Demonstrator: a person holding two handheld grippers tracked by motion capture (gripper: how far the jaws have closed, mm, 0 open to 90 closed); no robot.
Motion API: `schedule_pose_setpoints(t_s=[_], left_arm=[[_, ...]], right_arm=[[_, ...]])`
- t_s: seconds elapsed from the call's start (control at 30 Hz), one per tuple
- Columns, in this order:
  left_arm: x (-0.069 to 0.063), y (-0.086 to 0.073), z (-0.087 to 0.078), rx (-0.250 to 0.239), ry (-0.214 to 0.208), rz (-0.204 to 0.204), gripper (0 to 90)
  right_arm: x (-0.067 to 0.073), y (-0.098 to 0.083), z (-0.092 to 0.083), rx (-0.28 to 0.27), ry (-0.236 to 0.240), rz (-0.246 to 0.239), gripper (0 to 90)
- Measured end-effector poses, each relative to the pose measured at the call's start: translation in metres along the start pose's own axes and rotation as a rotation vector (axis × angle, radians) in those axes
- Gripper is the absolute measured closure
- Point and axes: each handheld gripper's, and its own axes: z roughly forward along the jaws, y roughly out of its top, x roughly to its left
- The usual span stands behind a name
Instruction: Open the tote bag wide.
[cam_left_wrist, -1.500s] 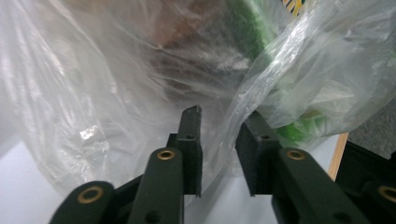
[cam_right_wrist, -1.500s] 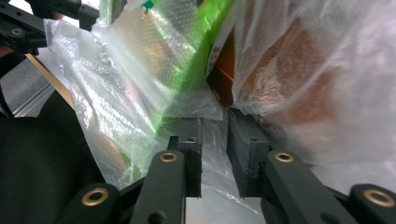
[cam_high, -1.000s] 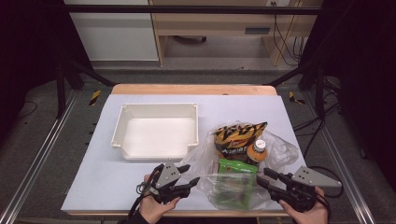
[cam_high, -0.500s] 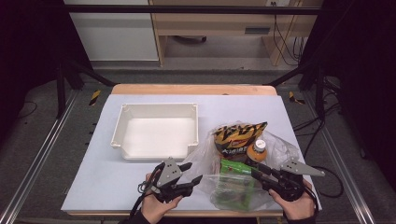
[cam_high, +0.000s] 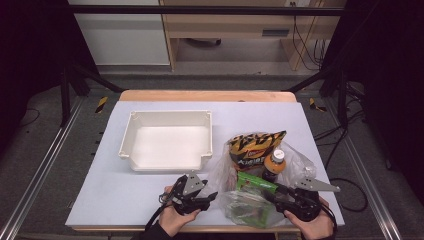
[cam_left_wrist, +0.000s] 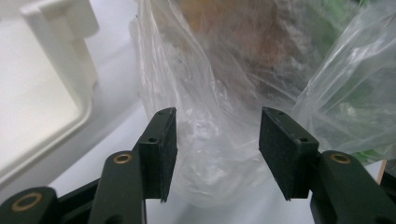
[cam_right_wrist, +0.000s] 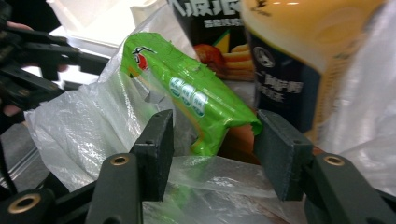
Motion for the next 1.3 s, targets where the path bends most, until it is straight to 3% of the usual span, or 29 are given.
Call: schedule_pose_setpoints(t_s=[0.13,0.37,0.43,0.53,0.67,0.8,0.97,1.07,1.2,1.3], left_arm=[[0.000,-0.001,0.004,0.007,0.000,-0.003,47.2],[0.000,-0.003,0.008,0.019,0.004,-0.003,48.0],[0.001,-0.004,0.008,0.020,0.004,-0.004,48.2],[0.001,-0.004,0.008,0.019,0.004,-0.006,48.5],[0.002,-0.004,0.007,0.017,0.008,-0.008,48.7],[0.002,-0.004,0.007,0.016,0.003,-0.009,48.7],[0.002,-0.004,0.008,0.020,0.001,-0.009,48.8],[0.002,-0.006,0.008,0.027,0.005,-0.008,49.0],[0.003,-0.007,0.008,0.027,0.005,-0.012,49.0],[0.003,-0.007,0.008,0.030,0.007,-0.010,49.1]], right_arm=[[0.002,0.004,0.005,-0.024,0.028,-0.006,53.5],[0.005,0.018,0.025,-0.045,0.115,0.006,50.4],[0.006,0.019,0.028,-0.050,0.117,0.000,55.2],[0.007,0.019,0.029,-0.056,0.105,-0.011,71.2],[0.008,0.021,0.023,-0.072,0.127,-0.019,78.1],[0.011,0.025,0.013,-0.128,0.112,-0.066,82.8],[0.013,0.027,0.004,-0.196,0.058,-0.120,83.9],[0.014,0.023,0.007,-0.205,0.067,-0.138,84.4],[0.009,0.017,0.008,-0.160,0.094,-0.112,81.8],[0.003,0.014,0.008,-0.133,0.087,-0.097,71.5]])
